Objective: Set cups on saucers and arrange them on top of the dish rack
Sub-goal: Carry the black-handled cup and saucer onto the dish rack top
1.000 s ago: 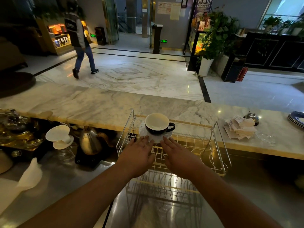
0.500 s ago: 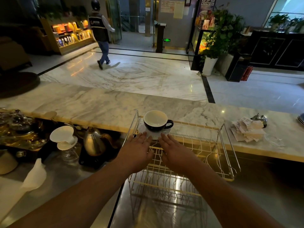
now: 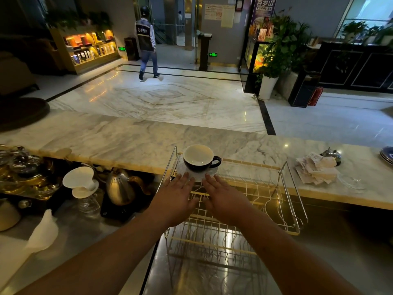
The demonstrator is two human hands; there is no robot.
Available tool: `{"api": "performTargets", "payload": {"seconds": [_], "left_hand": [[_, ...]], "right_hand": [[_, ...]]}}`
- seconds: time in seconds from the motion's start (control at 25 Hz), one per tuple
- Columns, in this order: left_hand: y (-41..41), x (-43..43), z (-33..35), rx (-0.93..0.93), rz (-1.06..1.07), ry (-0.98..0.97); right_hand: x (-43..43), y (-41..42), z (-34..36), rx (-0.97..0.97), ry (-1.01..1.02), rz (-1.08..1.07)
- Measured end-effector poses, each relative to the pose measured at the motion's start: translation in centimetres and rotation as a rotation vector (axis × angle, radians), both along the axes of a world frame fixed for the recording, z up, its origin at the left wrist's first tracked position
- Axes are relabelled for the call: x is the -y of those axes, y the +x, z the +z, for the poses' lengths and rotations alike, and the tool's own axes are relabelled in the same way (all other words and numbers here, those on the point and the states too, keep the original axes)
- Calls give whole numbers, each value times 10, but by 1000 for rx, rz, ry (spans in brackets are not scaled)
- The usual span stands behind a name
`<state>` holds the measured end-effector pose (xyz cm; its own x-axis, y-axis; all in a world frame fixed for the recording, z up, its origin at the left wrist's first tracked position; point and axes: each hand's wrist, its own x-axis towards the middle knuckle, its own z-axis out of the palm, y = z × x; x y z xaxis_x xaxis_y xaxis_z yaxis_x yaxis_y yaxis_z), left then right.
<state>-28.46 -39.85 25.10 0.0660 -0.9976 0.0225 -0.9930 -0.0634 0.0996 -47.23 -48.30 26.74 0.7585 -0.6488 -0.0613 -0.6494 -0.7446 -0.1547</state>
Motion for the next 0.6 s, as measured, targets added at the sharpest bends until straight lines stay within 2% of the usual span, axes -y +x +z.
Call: {"api": "performTargets", "payload": {"seconds": [0.24,0.44,0.6], "left_hand": [[-3,-38,1,-88,-67,-95],[8,-93,-19,-74,-138,-183],[32,-141,-43,-120,-78,-182]], "right_hand": [[-28,-11,-1,50,-59,-31],[-69,-22,-15,90,-145,0],[-110,-18,-25,175,-128,61]]}}
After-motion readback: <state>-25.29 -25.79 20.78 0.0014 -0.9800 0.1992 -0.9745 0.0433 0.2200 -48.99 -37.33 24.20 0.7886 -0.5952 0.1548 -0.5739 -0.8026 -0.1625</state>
